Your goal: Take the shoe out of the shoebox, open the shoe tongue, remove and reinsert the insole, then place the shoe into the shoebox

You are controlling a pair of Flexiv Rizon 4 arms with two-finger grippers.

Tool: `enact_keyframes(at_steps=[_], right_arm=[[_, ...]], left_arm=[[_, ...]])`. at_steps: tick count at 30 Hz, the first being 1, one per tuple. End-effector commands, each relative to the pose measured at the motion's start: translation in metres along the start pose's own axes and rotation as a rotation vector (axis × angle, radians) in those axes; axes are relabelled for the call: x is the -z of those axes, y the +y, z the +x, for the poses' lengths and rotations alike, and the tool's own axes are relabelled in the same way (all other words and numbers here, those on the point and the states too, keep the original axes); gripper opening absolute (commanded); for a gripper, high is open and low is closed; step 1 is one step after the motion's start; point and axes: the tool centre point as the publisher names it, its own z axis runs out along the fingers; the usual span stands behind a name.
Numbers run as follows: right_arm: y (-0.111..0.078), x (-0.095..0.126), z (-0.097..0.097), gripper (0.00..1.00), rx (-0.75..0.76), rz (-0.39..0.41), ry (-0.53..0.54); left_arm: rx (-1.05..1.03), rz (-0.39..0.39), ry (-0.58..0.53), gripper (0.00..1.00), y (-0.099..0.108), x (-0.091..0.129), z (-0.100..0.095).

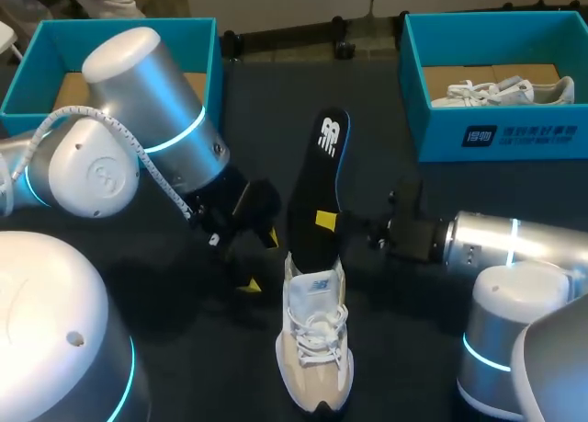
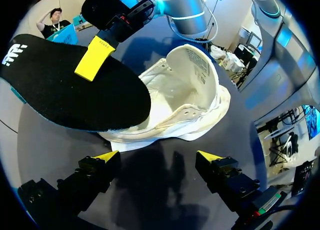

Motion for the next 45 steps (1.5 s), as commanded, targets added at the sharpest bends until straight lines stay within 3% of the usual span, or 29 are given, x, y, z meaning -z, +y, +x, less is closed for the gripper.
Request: enact_keyframes(at_steps=[1,28,45], right_arm=[[-0.002,0.003,0.001,0.0,-0.002,-0.005,0.0],[-0.033,0.012,-0.008,0.0,-0.071,-0.013,0.037],[-0.062,0.013,0.0,0.0,-0.085,0.09,0.066]], left_arm=[[0.003,-0.004,-0.003,1.0,0.0,-0.001,0.001],[0.003,-0.004,-0.003,1.0,0.0,-0.001,0.001],[0.003,-0.004,-0.003,1.0,0.0,-0.001,0.001]])
